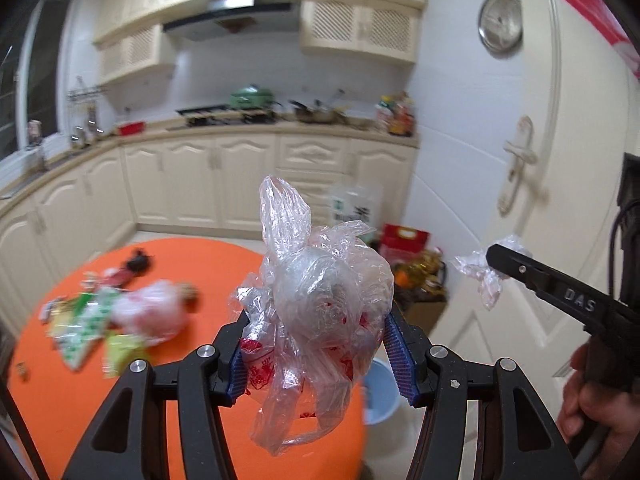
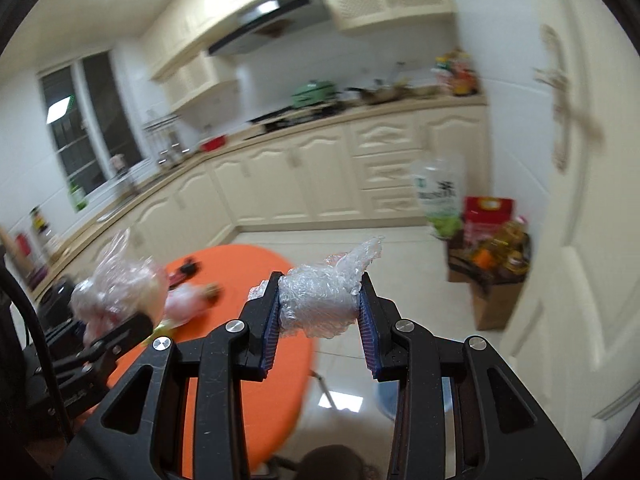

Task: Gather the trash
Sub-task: 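Carry both items to the blue bin and open both grippers over it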

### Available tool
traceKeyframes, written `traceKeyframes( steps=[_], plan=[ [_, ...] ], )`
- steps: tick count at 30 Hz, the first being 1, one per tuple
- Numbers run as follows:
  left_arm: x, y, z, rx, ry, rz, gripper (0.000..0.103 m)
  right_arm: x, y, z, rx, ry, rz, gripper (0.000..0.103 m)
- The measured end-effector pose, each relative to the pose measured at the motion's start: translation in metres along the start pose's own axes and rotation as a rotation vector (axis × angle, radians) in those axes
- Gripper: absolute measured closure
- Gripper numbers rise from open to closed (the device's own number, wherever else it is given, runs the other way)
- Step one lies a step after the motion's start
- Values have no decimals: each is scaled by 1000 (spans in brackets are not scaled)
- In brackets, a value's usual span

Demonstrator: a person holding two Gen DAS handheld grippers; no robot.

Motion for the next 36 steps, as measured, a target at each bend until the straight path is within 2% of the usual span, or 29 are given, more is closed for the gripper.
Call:
traceKeyframes(
  steps=[2, 8, 16, 19, 25, 27, 31, 34, 36],
  plan=[
    [-14, -21, -3, 49, -4, -38, 50, -29, -13, -3, 25, -38, -25, 71],
    [-36, -91, -11, 192, -41, -77, 50, -103, -68, -24, 130, -150, -52, 71],
    [-48, -181, -29, 390, -61, -69, 50, -165, -145, -70, 278, -262, -44, 71],
    [-47, -207, -35, 451, -61, -58, 50, -179, -165, -87, 319, -294, -41, 71],
    [-50, -271, -20, 530, -69, -28, 49, -199, -209, -115, 395, -346, -24, 71],
    [-62, -304, -3, 557, -65, -20, 49, -206, -222, -122, 415, -367, -22, 71],
    [-70, -342, 10, 592, -69, -1, 48, -216, -240, -133, 441, -403, -22, 70],
    [-74, -368, 8, 627, -78, 23, 43, -221, -253, -140, 463, -424, -24, 70],
    [-79, -387, 6, 642, -83, 44, 35, -225, -261, -144, 475, -442, -17, 67]
  ],
)
Point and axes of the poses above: each gripper's, at about its wrist camera, not at the fingertips, and y roughly against the way its jaws point, x to its left, z to its top, the point moved 5 cm from there along -y, roughly the way its jaws point, and after that the axes turned 5 degrees about y, right-handed, at the moved point
